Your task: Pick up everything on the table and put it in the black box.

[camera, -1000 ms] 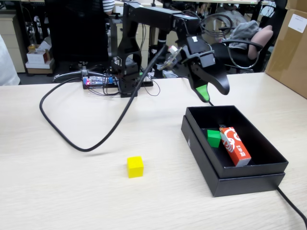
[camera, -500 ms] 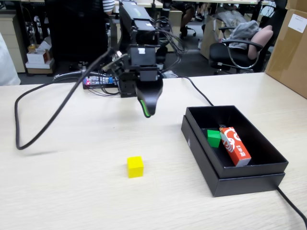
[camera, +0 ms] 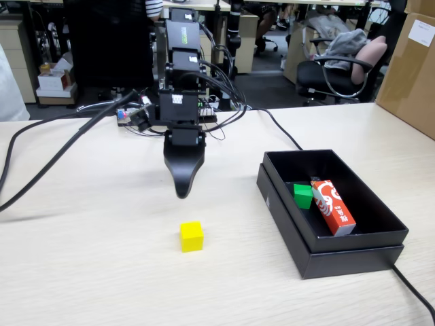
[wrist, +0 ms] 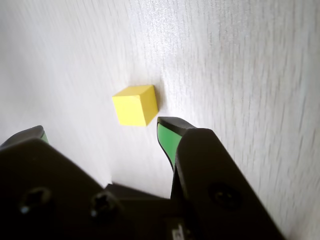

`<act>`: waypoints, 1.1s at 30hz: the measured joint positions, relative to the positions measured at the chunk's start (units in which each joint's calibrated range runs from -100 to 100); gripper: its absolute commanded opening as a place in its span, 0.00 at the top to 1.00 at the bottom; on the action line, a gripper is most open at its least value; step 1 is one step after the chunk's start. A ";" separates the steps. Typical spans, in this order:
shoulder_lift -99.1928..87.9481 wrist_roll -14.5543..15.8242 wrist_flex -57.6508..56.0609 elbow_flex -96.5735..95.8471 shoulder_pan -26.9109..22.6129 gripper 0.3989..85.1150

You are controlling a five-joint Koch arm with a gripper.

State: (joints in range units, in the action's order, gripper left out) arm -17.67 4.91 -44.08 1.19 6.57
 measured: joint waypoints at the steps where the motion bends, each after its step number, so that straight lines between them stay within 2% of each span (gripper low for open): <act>1: 1.39 0.05 0.00 0.91 0.00 0.49; 7: 8.11 0.05 0.00 6.94 -0.20 0.49; 33: 21.91 0.00 0.00 11.23 -0.68 0.49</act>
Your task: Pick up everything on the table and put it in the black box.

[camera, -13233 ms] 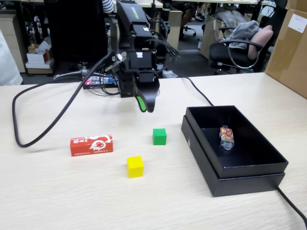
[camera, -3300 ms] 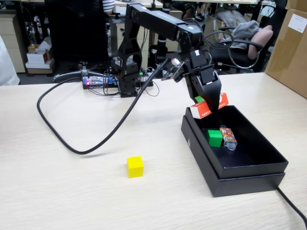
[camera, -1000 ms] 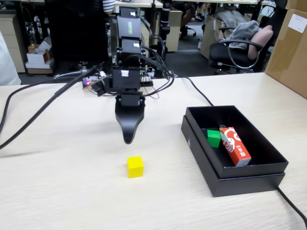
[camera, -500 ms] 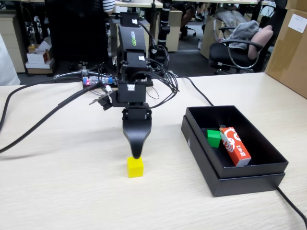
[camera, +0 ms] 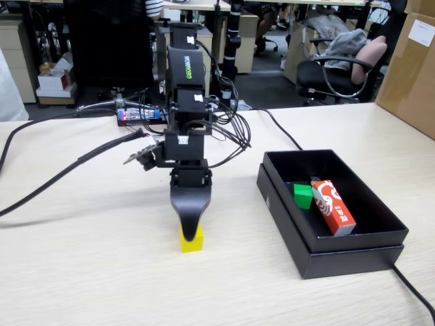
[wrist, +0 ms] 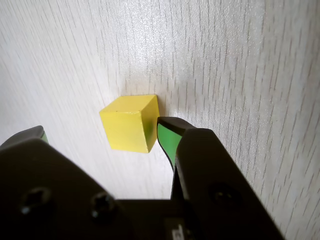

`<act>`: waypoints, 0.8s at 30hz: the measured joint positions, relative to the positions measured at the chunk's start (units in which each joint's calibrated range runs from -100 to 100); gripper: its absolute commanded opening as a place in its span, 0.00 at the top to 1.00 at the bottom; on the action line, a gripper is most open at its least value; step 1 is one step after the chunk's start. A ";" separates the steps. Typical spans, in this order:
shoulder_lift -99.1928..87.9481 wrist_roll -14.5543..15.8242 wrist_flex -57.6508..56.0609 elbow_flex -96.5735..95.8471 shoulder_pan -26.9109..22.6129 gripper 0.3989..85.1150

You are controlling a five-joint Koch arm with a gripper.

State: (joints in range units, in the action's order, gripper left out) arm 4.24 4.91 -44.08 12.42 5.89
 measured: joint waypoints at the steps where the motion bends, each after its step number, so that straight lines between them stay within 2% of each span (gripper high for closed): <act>1: 0.00 0.00 0.00 0.00 0.00 0.49; 12: 2.03 -0.20 0.00 0.00 0.15 0.49; 14: 2.53 -0.29 0.00 0.00 0.15 0.54; 24: 2.66 -0.63 0.00 0.00 0.34 0.54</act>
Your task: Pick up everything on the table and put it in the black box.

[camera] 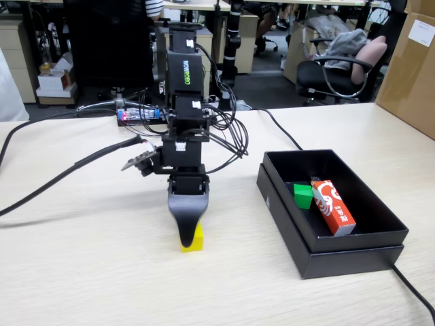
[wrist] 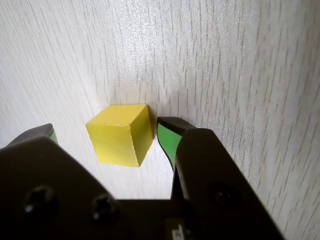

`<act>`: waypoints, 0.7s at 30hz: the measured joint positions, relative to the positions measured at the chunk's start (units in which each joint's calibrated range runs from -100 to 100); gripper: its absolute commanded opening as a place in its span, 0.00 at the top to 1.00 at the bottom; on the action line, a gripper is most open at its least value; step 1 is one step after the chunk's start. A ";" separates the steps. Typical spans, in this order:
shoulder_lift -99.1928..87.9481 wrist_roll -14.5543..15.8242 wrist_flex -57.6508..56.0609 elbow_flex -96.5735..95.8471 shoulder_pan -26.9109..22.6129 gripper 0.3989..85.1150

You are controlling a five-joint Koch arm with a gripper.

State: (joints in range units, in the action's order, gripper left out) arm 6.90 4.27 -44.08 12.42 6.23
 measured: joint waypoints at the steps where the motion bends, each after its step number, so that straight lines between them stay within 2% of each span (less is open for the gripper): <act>1: 0.00 -0.05 0.00 0.00 0.05 0.54; 17: 0.00 -0.29 0.00 -0.46 0.20 0.54; 19: 0.00 -0.29 0.00 -0.46 0.05 0.59; 21: 0.00 -0.29 0.00 -0.46 0.00 0.59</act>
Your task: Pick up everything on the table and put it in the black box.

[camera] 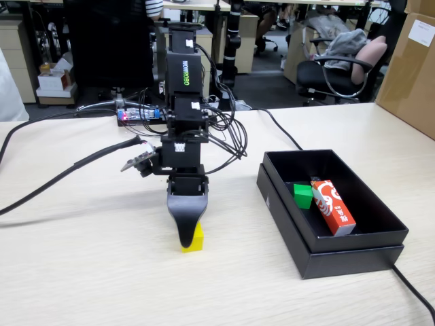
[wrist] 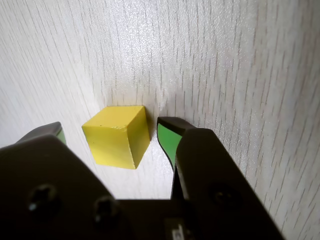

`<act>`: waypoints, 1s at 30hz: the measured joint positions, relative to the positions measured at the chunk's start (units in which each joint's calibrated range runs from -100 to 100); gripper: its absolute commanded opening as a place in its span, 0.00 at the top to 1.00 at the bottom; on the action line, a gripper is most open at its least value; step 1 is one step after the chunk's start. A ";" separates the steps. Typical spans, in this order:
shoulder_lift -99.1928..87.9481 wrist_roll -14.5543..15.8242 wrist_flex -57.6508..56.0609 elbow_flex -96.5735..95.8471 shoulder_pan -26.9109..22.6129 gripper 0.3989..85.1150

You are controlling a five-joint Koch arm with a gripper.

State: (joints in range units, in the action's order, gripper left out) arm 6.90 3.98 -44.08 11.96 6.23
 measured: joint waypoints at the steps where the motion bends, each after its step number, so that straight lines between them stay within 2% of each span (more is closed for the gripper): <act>1: 0.00 -0.05 0.00 0.00 0.00 0.59; 23: 0.00 -0.15 0.00 0.00 -0.10 0.59; 25: 0.00 -0.15 0.00 -0.37 -0.10 0.64; 30: 0.00 -0.20 0.00 -0.46 -0.05 0.65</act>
State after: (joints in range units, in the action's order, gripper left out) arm 6.90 3.79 -44.08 11.51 6.18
